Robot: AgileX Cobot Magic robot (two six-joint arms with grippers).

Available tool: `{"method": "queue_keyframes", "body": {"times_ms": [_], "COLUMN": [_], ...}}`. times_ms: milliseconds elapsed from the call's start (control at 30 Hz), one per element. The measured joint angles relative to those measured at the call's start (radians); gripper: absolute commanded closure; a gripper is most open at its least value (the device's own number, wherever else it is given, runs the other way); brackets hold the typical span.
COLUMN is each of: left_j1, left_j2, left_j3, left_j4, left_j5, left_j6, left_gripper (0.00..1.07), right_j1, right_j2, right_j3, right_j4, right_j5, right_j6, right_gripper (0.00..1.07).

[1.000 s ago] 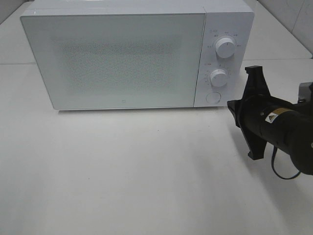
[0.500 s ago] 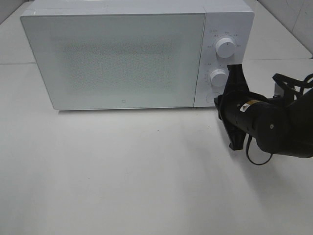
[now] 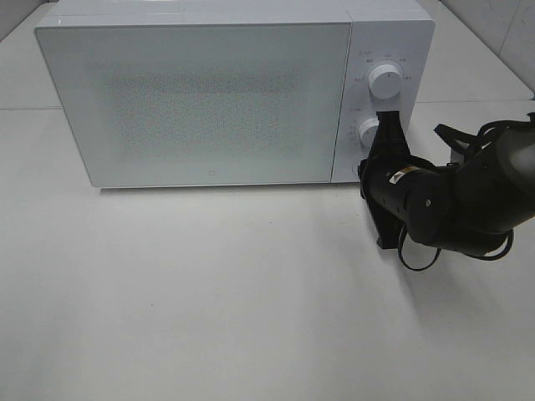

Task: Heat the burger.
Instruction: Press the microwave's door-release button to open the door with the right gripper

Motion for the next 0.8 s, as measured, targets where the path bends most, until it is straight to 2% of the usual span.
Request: {"method": "queue_keyframes", "body": {"times_ms": [467,800], "left_j1": [0.0,0.0], "left_j2": [0.0,0.0], "left_j3": [0.0,0.0], "left_j4": [0.0,0.0], "left_j5": [0.0,0.0], "left_j6": [0.0,0.0], "left_gripper": [0.05,0.05], "right_j1": [-0.017,-0.017], "right_j2": [0.052,0.07], "right_j3": [-0.07,-0.071], "right_j4": [0.01,0.014], "right_j5": [0.01,-0.053], "right_j6": [-0.015,-0.042], "right_gripper": [1.07,1.07]}}
